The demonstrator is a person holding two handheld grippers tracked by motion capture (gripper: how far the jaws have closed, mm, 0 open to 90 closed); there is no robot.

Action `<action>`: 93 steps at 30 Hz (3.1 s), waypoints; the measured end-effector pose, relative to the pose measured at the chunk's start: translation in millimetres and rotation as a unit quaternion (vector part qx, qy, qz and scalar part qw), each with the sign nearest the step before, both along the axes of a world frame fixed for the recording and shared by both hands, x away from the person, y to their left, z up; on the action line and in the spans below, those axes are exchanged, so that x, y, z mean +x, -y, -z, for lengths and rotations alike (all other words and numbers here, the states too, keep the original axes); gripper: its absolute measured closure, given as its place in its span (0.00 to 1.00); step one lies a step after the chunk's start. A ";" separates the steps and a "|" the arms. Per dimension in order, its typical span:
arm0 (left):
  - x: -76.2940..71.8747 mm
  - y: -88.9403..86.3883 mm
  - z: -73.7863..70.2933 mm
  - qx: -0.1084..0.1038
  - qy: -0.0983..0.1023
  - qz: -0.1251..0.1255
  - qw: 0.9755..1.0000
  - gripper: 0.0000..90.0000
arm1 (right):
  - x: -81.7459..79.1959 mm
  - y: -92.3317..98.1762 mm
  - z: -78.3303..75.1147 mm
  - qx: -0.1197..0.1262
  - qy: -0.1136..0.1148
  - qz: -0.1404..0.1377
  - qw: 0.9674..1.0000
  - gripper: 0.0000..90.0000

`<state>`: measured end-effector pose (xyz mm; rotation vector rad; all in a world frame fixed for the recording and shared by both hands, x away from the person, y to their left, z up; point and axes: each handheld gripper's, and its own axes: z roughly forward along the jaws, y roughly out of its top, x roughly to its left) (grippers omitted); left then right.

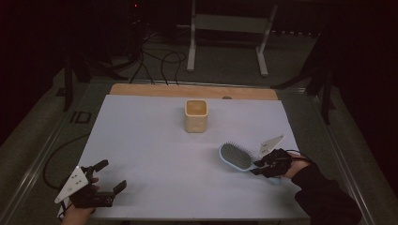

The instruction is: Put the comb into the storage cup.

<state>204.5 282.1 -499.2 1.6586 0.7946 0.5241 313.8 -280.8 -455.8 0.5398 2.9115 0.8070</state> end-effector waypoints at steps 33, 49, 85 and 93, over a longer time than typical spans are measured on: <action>0.2 -0.8 0.1 -0.005 -0.002 0.000 1.000 0.00 | 12.1 -63.6 -19.5 0.132 0.100 0.035 0.986 0.78; 0.0 -0.9 0.3 -0.004 -0.002 0.001 1.000 0.00 | 24.4 -84.6 -29.4 0.181 0.134 0.072 0.972 0.78; -0.9 -2.1 0.2 -0.007 -0.002 0.000 1.000 0.00 | 75.5 -128.8 -73.1 0.277 0.198 0.148 0.929 0.78; -1.0 -2.5 0.2 -0.009 -0.002 0.001 1.000 0.00 | 89.0 -140.8 -80.2 0.291 0.201 0.148 0.924 0.78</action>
